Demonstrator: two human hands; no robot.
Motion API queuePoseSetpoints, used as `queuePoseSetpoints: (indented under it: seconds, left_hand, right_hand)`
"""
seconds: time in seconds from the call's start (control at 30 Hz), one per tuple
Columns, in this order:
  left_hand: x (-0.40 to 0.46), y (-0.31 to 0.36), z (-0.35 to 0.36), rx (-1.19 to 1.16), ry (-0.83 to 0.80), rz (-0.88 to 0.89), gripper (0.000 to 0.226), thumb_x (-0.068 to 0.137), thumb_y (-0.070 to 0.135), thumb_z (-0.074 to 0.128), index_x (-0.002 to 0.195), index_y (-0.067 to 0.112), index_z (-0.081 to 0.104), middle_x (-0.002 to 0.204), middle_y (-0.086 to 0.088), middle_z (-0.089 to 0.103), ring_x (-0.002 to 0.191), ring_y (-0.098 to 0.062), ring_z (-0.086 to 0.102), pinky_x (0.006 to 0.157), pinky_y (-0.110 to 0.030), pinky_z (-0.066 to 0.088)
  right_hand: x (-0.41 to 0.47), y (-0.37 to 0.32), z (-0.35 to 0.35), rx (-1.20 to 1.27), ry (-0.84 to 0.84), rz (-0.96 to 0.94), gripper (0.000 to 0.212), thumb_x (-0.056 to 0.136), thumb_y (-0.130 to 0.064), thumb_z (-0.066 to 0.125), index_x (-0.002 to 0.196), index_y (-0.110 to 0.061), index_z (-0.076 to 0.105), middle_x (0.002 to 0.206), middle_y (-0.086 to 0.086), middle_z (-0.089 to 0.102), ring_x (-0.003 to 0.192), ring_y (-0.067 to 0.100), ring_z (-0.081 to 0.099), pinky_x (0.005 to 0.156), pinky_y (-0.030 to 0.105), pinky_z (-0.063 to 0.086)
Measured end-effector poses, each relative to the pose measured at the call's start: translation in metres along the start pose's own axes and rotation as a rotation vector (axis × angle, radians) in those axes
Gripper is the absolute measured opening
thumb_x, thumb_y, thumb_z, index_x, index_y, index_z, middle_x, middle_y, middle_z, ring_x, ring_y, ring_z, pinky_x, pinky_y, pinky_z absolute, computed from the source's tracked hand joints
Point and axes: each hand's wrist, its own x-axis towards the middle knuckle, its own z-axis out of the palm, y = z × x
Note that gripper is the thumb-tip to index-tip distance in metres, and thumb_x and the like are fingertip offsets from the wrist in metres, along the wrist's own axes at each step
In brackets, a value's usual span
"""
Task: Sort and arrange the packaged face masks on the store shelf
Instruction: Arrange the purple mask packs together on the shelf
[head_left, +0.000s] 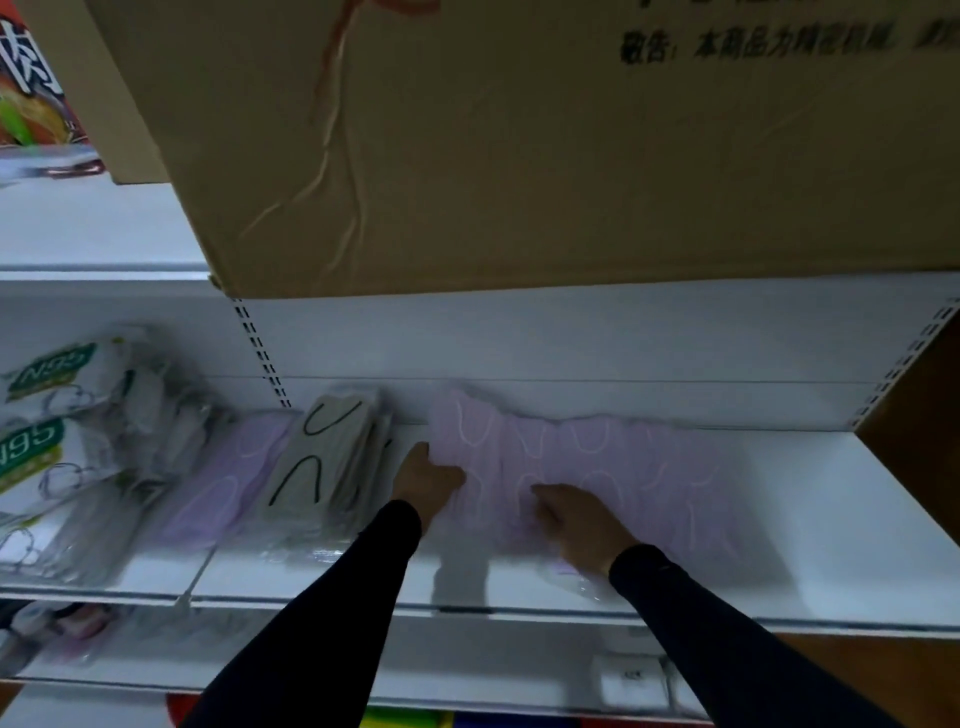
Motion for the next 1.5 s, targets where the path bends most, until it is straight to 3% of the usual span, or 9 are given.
queuePoseSetpoints:
  seconds: [0.13,0.43,0.67,0.77,0.87,1.03,1.17,1.33,1.5]
  left_hand:
    - [0.003,0.02,-0.014,0.004,0.014,0.081,0.056,0.051,0.02,0.059,0.104,0.003,0.061,0.099,-0.015,0.067,0.083,-0.024,0.063,0.069,-0.031,0.051]
    - [-0.006,0.033,-0.014,-0.26,-0.008,0.185,0.038,0.069,0.01,0.071,0.105,0.004,0.061,0.096,-0.011,0.07,0.079,-0.024,0.064,0.071,-0.037,0.055]
    - [-0.007,-0.004,0.002,-0.385,-0.047,-0.03,0.054,0.058,0.01,0.067,0.11,-0.004,0.06,0.1,-0.024,0.069,0.076,-0.028,0.065,0.061,-0.033,0.055]
    - [-0.004,-0.026,-0.002,-0.344,-0.051,-0.134,0.048,0.06,0.003,0.066,0.105,-0.012,0.061,0.081,-0.021,0.065,0.064,-0.024,0.059,0.051,-0.028,0.051]
    - [-0.001,-0.037,-0.002,-0.26,-0.053,-0.146,0.031,0.073,-0.004,0.064,0.104,-0.009,0.064,0.086,-0.021,0.067,0.068,-0.024,0.061,0.058,-0.03,0.051]
    - [-0.002,-0.032,0.011,-0.062,-0.114,-0.092,0.052,0.06,0.019,0.071,0.106,-0.002,0.063,0.103,-0.02,0.069,0.079,-0.025,0.065,0.064,-0.026,0.051]
    - [0.001,-0.031,0.013,0.625,0.098,-0.178,0.064,0.077,0.051,0.059,0.123,0.007,0.055,0.127,-0.017,0.054,0.12,-0.033,0.05,0.095,-0.033,0.043]
    - [-0.001,-0.022,0.019,0.555,0.061,-0.293,0.072,0.068,0.054,0.059,0.122,0.007,0.057,0.129,-0.016,0.056,0.12,-0.032,0.052,0.101,-0.036,0.044]
    - [-0.003,-0.017,0.017,0.263,0.053,-0.27,0.07,0.071,0.029,0.074,0.124,-0.006,0.044,0.121,-0.017,0.062,0.108,-0.029,0.063,0.08,-0.028,0.05]
  right_hand:
    - [0.009,0.013,-0.001,-0.098,0.149,0.041,0.046,0.099,-0.032,0.038,0.136,-0.009,0.052,0.137,0.014,0.053,0.126,0.029,0.049,0.104,0.031,0.035]
    - [0.013,0.005,0.031,-0.373,0.023,0.061,0.085,0.07,-0.053,-0.003,0.137,-0.024,0.041,0.14,0.008,0.042,0.137,0.039,0.029,0.11,0.047,0.022]
    - [0.004,-0.014,0.029,-0.077,-0.032,-0.017,0.044,0.093,-0.026,0.039,0.129,-0.006,0.053,0.132,0.015,0.052,0.127,0.034,0.045,0.106,0.035,0.032]
    - [-0.002,-0.005,0.017,-0.001,0.11,0.044,0.031,0.093,-0.011,0.047,0.117,-0.003,0.065,0.129,0.012,0.056,0.123,0.026,0.051,0.103,0.022,0.03]
    - [-0.002,0.009,0.011,-0.035,0.261,0.09,0.034,0.095,-0.015,0.045,0.118,0.002,0.063,0.125,0.018,0.06,0.119,0.032,0.055,0.105,0.03,0.037]
    - [0.005,0.003,0.024,-0.08,0.076,-0.017,0.031,0.087,-0.021,0.039,0.073,-0.007,0.064,0.076,0.013,0.065,0.071,0.036,0.064,0.063,0.041,0.055]
    - [0.003,-0.013,0.021,-0.002,0.121,-0.01,0.042,0.102,-0.025,0.036,0.133,0.0,0.051,0.137,0.018,0.054,0.129,0.031,0.046,0.108,0.033,0.03]
    - [0.004,-0.025,0.024,0.125,0.1,-0.014,0.044,0.103,-0.024,0.04,0.14,-0.001,0.042,0.144,0.015,0.047,0.135,0.024,0.04,0.106,0.021,0.022]
    - [0.002,-0.019,0.023,0.133,0.183,0.017,0.044,0.1,-0.026,0.042,0.132,0.003,0.05,0.135,0.021,0.051,0.13,0.032,0.045,0.107,0.026,0.026]
